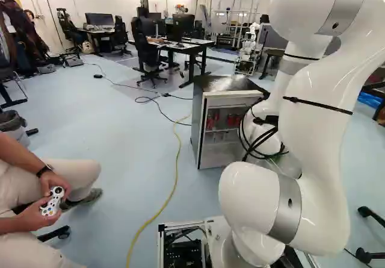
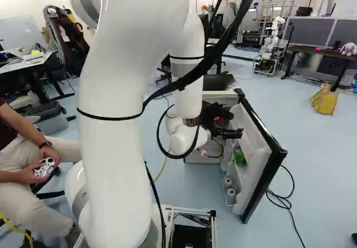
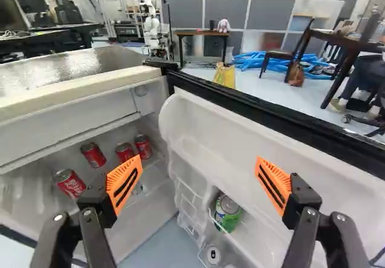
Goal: Grab a drink from the fridge
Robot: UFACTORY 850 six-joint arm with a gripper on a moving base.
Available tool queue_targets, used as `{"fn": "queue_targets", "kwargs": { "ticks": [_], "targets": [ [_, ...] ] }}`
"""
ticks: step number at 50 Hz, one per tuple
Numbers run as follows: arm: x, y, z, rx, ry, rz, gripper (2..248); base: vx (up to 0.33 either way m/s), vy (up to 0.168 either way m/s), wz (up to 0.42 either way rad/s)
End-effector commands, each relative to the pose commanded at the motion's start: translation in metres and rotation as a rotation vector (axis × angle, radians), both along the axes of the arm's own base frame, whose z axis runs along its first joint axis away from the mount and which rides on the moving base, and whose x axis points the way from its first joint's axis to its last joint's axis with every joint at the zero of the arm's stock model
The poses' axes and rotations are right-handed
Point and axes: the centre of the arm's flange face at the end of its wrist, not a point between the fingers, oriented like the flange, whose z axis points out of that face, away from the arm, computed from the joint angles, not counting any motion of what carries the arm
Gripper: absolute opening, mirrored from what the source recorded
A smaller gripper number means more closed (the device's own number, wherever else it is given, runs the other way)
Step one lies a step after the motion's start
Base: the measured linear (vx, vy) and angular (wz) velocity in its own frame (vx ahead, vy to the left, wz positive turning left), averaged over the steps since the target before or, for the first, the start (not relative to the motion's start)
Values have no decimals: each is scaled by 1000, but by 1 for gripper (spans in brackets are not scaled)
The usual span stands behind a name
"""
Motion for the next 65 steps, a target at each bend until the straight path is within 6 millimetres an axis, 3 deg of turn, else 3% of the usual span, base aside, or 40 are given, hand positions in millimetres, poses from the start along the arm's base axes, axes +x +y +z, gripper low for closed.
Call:
{"fn": "queue_targets", "kwargs": {
  "ticks": [27, 44, 65],
  "targets": [
    [7, 20, -9, 60, 88, 275, 247, 0, 0, 0],
    [18, 31, -32, 107, 176, 447, 247, 0, 0, 0],
    [41, 25, -59, 128, 204, 484, 247, 0, 0, 0]
  ]
}}
